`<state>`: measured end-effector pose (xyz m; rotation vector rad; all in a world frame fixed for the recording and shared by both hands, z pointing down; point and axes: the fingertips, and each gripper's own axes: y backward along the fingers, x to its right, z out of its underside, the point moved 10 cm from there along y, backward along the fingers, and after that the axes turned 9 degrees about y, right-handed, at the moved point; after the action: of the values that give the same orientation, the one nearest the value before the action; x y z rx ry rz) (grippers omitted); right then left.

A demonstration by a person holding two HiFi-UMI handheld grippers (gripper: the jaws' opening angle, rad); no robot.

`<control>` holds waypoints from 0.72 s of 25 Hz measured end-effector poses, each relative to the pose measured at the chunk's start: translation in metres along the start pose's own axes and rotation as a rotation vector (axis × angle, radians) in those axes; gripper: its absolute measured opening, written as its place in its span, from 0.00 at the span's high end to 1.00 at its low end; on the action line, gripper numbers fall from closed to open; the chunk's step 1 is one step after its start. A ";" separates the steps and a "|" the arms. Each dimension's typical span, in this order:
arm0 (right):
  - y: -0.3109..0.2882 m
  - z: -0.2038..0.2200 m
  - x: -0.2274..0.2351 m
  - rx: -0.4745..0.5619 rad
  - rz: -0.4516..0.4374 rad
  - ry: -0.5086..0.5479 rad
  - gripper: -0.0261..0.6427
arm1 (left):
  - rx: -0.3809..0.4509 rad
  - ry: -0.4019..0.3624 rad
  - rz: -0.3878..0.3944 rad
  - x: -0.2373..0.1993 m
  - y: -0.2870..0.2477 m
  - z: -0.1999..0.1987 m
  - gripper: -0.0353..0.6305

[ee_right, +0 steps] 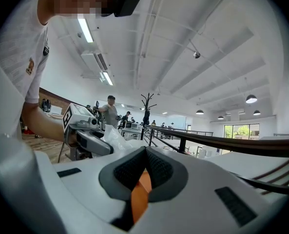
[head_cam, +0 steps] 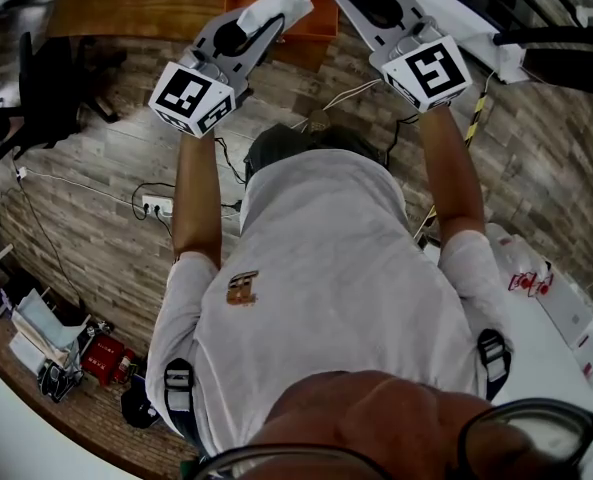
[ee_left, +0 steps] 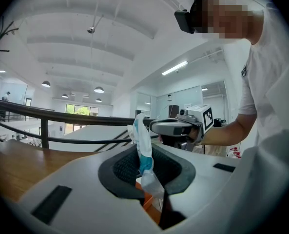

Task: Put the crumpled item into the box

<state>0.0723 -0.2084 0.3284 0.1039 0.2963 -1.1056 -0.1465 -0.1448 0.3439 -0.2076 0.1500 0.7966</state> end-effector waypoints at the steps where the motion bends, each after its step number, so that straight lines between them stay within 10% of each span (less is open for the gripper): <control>1: -0.001 0.001 0.001 -0.005 -0.003 0.006 0.92 | -0.008 0.003 0.000 -0.002 -0.002 0.001 0.84; 18: -0.026 -0.002 0.008 -0.085 0.035 0.023 0.92 | -0.189 0.061 0.064 -0.050 -0.026 0.011 0.84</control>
<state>0.0523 -0.2264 0.3264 0.0465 0.3608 -1.0559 -0.1613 -0.1943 0.3679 -0.4075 0.1392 0.8689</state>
